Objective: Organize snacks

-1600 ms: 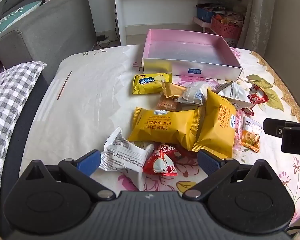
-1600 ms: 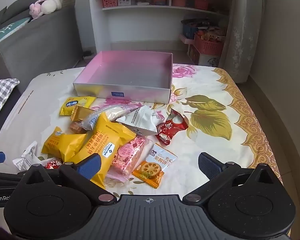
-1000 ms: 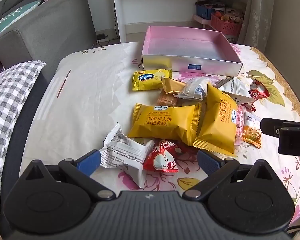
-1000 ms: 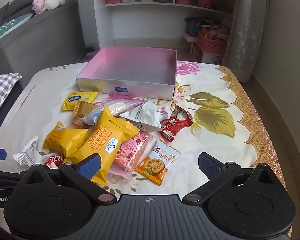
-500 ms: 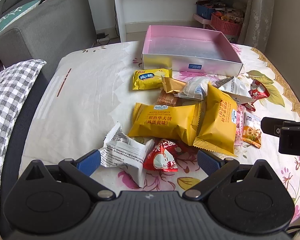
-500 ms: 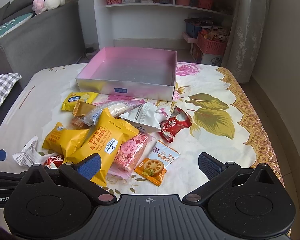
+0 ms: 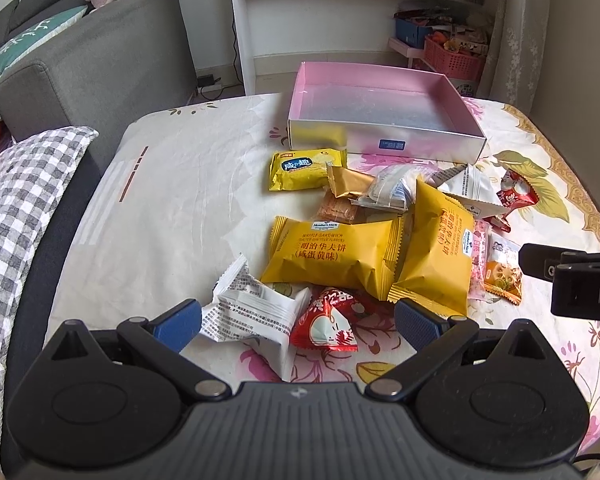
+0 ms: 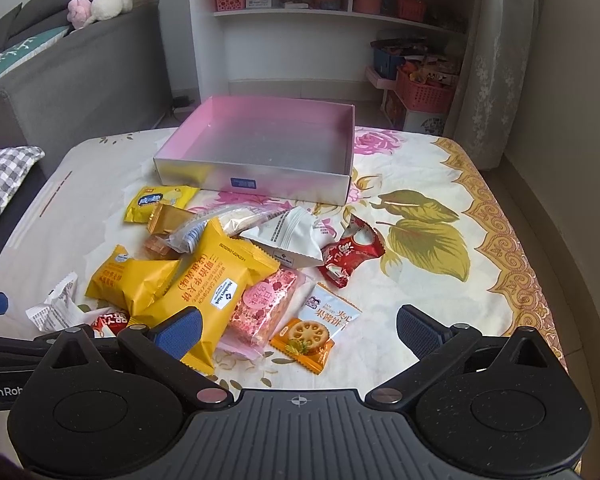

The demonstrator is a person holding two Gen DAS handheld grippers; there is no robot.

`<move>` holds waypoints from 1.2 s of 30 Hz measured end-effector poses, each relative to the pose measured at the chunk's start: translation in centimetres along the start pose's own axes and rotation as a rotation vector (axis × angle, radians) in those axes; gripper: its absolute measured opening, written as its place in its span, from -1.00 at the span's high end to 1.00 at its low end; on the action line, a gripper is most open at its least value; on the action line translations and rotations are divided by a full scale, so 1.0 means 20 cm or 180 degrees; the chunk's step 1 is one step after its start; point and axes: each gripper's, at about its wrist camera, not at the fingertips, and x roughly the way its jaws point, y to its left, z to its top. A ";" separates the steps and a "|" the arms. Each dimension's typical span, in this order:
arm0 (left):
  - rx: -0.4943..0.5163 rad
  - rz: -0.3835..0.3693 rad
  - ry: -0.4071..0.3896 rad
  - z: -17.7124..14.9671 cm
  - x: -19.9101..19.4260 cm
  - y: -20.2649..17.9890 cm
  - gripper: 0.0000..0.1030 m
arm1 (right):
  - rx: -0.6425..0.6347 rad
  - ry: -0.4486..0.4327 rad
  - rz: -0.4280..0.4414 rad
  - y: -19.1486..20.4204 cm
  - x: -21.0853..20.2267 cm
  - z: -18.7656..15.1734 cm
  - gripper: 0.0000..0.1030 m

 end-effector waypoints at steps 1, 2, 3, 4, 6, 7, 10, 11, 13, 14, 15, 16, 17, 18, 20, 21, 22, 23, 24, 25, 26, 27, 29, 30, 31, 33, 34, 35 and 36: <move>-0.0004 0.0002 -0.0010 0.00 0.00 0.00 -1.00 | 0.0000 -0.0003 0.0000 0.00 0.00 0.00 -1.00; -0.0005 0.0006 -0.0020 0.00 -0.01 0.00 -1.00 | -0.0001 -0.0006 0.0001 0.00 0.00 0.00 -1.00; -0.0006 0.0010 -0.0028 0.00 -0.01 0.00 -1.00 | -0.0001 -0.0009 0.0002 0.00 0.00 0.00 -1.00; -0.0006 0.0013 -0.0035 0.00 -0.01 0.00 -1.00 | 0.0001 -0.0010 0.0004 0.00 0.00 0.00 -1.00; -0.0012 0.0013 -0.0039 0.00 -0.01 0.00 -1.00 | 0.0002 -0.0015 0.0009 0.00 0.00 0.00 -1.00; -0.0017 0.0012 -0.0039 0.01 -0.01 0.00 -1.00 | 0.0001 -0.0018 0.0008 0.00 0.00 0.00 -1.00; -0.0022 0.0018 -0.0047 0.01 -0.01 0.00 -1.00 | -0.0002 -0.0024 0.0010 0.00 -0.01 0.00 -1.00; -0.0023 0.0018 -0.0049 0.01 -0.01 0.00 -1.00 | -0.0001 -0.0023 0.0009 0.00 -0.01 0.00 -1.00; -0.0026 0.0018 -0.0049 0.01 -0.01 0.01 -1.00 | -0.0001 -0.0022 0.0009 0.00 -0.01 0.00 -1.00; -0.0025 0.0019 -0.0049 0.01 -0.01 0.01 -1.00 | -0.0002 -0.0022 0.0009 0.00 -0.01 0.00 -1.00; -0.0023 0.0019 -0.0049 0.01 -0.01 0.01 -1.00 | -0.0003 -0.0022 0.0008 0.00 -0.01 0.00 -1.00; -0.0023 0.0018 -0.0048 0.01 -0.01 0.01 -1.00 | -0.0003 -0.0024 0.0007 0.00 -0.01 0.00 -1.00; -0.0024 0.0017 -0.0049 0.01 -0.01 0.01 -1.00 | -0.0002 -0.0025 0.0009 0.00 -0.01 0.00 -1.00; -0.0025 0.0017 -0.0050 0.01 -0.01 0.01 -1.00 | -0.0002 -0.0025 0.0010 0.00 0.00 0.00 -1.00; -0.0024 0.0018 -0.0049 0.01 -0.01 0.00 -1.00 | -0.0001 -0.0024 0.0008 0.00 0.00 0.00 -1.00; -0.0024 0.0019 -0.0050 0.01 -0.01 0.00 -1.00 | -0.0001 -0.0023 0.0009 0.00 0.00 0.00 -1.00; -0.0024 0.0021 -0.0053 0.01 -0.01 0.01 -1.00 | -0.0001 -0.0024 0.0010 0.00 0.00 0.00 -1.00; -0.0024 0.0021 -0.0053 0.01 -0.01 0.01 -1.00 | -0.0002 -0.0024 0.0010 0.00 0.00 0.00 -1.00; -0.0025 0.0021 -0.0052 0.01 -0.01 0.01 -1.00 | -0.0003 -0.0024 0.0010 0.00 0.00 0.00 -1.00; -0.0027 0.0022 -0.0053 0.01 -0.01 0.01 -1.00 | -0.0002 -0.0024 0.0009 0.00 0.00 0.00 -1.00; -0.0027 0.0024 -0.0055 0.01 -0.02 0.01 -1.00 | -0.0001 -0.0025 0.0009 0.00 -0.01 0.00 -1.00; -0.0028 0.0026 -0.0057 0.01 -0.02 0.01 -1.00 | 0.0000 -0.0026 0.0010 0.00 -0.01 0.00 -1.00; -0.0029 0.0025 -0.0057 0.01 -0.02 0.01 -1.00 | 0.0000 -0.0025 0.0008 0.00 0.00 0.00 -1.00; -0.0030 0.0026 -0.0059 0.01 -0.02 0.01 -1.00 | 0.0000 -0.0026 0.0008 0.00 0.00 0.00 -1.00; -0.0030 0.0024 -0.0061 0.01 -0.02 0.01 -1.00 | 0.0000 -0.0025 0.0007 0.00 0.00 0.00 -1.00; -0.0033 0.0018 -0.0064 0.02 -0.02 0.01 -1.00 | -0.0003 -0.0026 0.0002 0.00 0.00 0.01 -1.00; -0.0032 0.0017 -0.0066 0.02 -0.02 0.01 -1.00 | -0.0001 -0.0029 0.0001 0.00 -0.01 0.00 -1.00; -0.0035 0.0018 -0.0070 0.02 -0.02 0.02 -1.00 | -0.0003 -0.0035 -0.0003 0.00 -0.01 0.01 -1.00; -0.0038 0.0020 -0.0076 0.02 -0.02 0.02 -1.00 | -0.0007 -0.0045 -0.0006 0.00 -0.01 0.01 -1.00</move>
